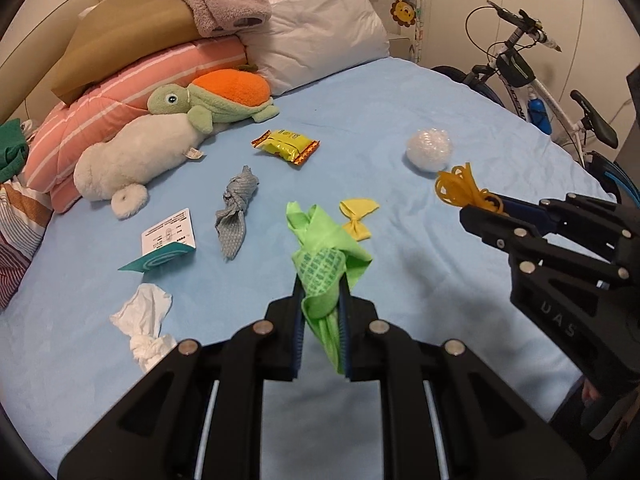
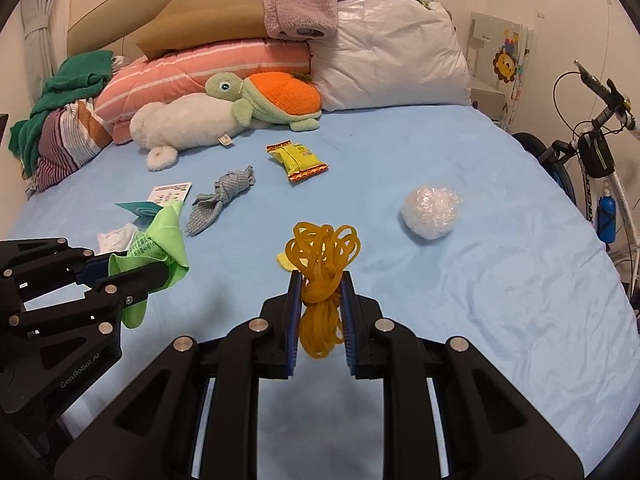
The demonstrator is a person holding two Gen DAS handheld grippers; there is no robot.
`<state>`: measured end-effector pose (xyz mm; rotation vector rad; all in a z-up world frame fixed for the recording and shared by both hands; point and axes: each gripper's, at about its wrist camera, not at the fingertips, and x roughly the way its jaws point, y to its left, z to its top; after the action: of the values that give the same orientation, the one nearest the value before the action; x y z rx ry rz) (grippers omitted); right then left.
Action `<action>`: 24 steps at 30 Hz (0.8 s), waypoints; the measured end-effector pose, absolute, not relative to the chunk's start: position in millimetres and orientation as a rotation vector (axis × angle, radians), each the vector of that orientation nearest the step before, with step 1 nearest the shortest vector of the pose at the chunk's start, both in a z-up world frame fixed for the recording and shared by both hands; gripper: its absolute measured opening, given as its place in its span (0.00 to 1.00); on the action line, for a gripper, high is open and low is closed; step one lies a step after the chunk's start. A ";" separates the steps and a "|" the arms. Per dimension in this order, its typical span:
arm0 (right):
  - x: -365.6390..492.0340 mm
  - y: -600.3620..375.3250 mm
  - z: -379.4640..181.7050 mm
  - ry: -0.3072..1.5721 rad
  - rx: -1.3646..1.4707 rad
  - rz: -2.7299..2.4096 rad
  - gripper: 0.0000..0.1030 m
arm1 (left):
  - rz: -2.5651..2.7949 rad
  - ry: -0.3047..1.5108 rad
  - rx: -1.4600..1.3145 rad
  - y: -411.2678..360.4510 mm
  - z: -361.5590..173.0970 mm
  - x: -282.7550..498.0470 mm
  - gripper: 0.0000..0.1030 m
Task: Collect trash
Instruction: 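Carry the green cloth and orange rubber bands with both grippers to the grey bin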
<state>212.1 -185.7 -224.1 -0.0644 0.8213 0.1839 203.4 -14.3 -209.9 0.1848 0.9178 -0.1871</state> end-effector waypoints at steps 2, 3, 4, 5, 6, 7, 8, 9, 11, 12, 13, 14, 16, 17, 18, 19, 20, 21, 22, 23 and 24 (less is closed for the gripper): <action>194.0 -190.7 -211.5 0.816 -0.062 0.196 0.17 | -0.209 0.909 0.193 -19.8 -199.6 188.9 0.14; 184.3 -194.3 -205.0 0.813 -0.064 0.197 0.17 | -0.220 0.904 0.201 -24.3 -193.4 179.8 0.14; 172.7 -199.6 -197.2 0.809 -0.065 0.196 0.17 | -0.230 0.900 0.209 -28.9 -188.4 172.4 0.14; 162.2 -205.3 -190.2 0.806 -0.063 0.194 0.17 | -0.245 0.897 0.217 -34.6 -182.4 163.8 0.14; 149.4 -213.4 -181.4 0.801 -0.057 0.189 0.17 | -0.261 0.893 0.226 -40.5 -176.7 155.1 0.14; 139.4 -220.1 -174.2 0.797 -0.050 0.184 0.17 | -0.279 0.888 0.237 -48.0 -170.4 146.2 0.14; 127.6 -228.7 -166.3 0.792 -0.041 0.177 0.16 | -0.293 0.884 0.246 -53.9 -166.0 139.3 0.14; 114.8 -238.1 -158.1 0.786 -0.031 0.168 0.16 | -0.316 0.877 0.257 -62.8 -159.6 130.2 0.14; 91.6 -255.3 -143.9 0.774 -0.020 0.146 0.16 | -0.359 0.859 0.282 -79.5 -147.8 113.8 0.15; 76.6 -266.3 -135.5 0.763 -0.015 0.128 0.16 | -0.384 0.845 0.299 -90.3 -140.3 103.8 0.15; 65.4 -274.0 -129.6 0.756 -0.014 0.112 0.16 | -0.410 0.833 0.313 -99.5 -133.4 94.8 0.15; 52.1 -283.8 -123.2 0.749 -0.011 0.093 0.16 | -0.434 0.822 0.328 -109.6 -126.6 86.1 0.14; 25.7 -303.3 -111.6 0.738 -0.003 0.050 0.16 | -0.493 0.795 0.362 -133.6 -111.4 67.3 0.15; 12.5 -313.0 -106.7 0.735 0.002 0.028 0.16 | -0.526 0.781 0.376 -146.2 -103.3 58.1 0.15; -3.9 -324.7 -100.6 0.727 0.005 0.004 0.16 | -0.555 0.771 0.386 -156.1 -96.7 50.5 0.15; -16.8 -333.2 -96.1 0.717 0.001 -0.017 0.17 | -0.588 0.757 0.398 -167.7 -89.2 42.4 0.15; -31.8 -343.2 -90.6 0.710 -0.009 -0.052 0.17 | -0.616 0.743 0.409 -179.5 -82.3 34.5 0.15; -46.1 -352.6 -85.1 0.703 -0.019 -0.088 0.17 | -0.649 0.730 0.422 -193.1 -74.8 25.9 0.15; -61.3 -363.4 -79.0 0.698 -0.023 -0.123 0.17 | -0.681 0.722 0.433 -205.7 -68.6 18.4 0.15; -75.8 -374.6 -72.8 0.695 -0.019 -0.156 0.17 | -0.712 0.714 0.442 -218.5 -62.5 11.6 0.15; -89.6 -385.3 -67.4 0.693 -0.012 -0.185 0.17 | -0.741 0.704 0.453 -231.6 -56.4 4.4 0.15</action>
<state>-89.6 -385.3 -67.4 -0.0125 0.6932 -0.1845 4.4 -231.6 -56.4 0.4533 0.7036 -0.7415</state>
